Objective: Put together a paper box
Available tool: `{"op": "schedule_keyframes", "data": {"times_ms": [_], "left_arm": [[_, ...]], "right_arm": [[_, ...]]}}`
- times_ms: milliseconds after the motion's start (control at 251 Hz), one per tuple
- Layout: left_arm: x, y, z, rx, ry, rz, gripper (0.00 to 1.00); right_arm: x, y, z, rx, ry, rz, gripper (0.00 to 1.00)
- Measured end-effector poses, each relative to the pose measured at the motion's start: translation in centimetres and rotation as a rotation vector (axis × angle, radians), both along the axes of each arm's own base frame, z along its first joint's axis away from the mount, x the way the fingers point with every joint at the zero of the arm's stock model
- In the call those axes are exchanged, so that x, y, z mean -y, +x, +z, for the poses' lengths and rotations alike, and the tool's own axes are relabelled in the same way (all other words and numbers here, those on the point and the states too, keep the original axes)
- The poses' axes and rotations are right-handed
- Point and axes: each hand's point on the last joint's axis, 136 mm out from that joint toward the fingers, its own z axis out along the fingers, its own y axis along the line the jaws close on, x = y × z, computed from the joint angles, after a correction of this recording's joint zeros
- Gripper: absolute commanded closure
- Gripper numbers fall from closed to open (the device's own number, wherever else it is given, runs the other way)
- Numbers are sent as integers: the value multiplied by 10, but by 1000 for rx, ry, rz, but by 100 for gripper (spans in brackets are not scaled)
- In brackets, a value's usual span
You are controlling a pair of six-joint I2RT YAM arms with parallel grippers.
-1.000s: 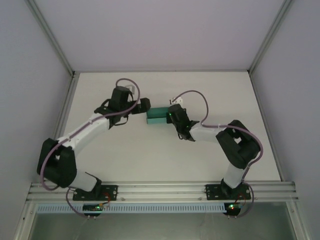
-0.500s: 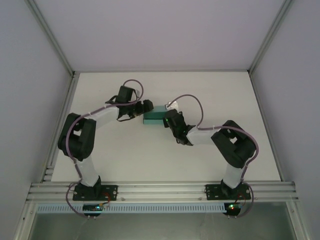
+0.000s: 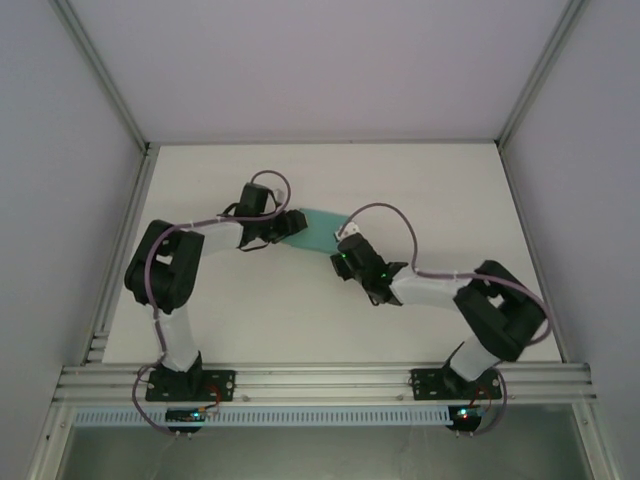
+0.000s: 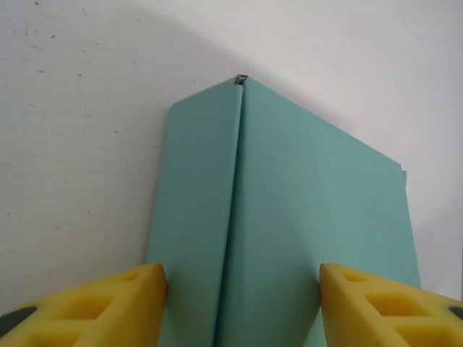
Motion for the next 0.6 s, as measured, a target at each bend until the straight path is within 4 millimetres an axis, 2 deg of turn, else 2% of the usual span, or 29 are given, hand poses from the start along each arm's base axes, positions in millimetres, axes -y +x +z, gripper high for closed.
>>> {"op": "schedule_keyframes", "data": {"times_ms": [84, 176, 247, 343, 447, 499, 603], "left_arm": [[0, 0, -5, -4, 14, 6, 44], [0, -1, -8, -5, 32, 10, 44], [1, -2, -10, 3, 51, 8, 44], [3, -1, -12, 8, 64, 3, 44], [6, 1, -13, 15, 60, -4, 50], [7, 2, -12, 19, 53, -9, 55], [11, 4, -12, 24, 19, -19, 58]], "right_arm": [[3, -17, 9, -33, 42, 43, 14], [7, -31, 20, -64, 103, 80, 8], [16, -30, 28, -79, 165, 57, 6], [31, -16, 36, -101, 252, -17, 4], [46, 5, 32, -160, 324, -94, 3], [49, 16, 29, -196, 353, -119, 1], [45, 38, 22, -278, 416, -140, 1]]}}
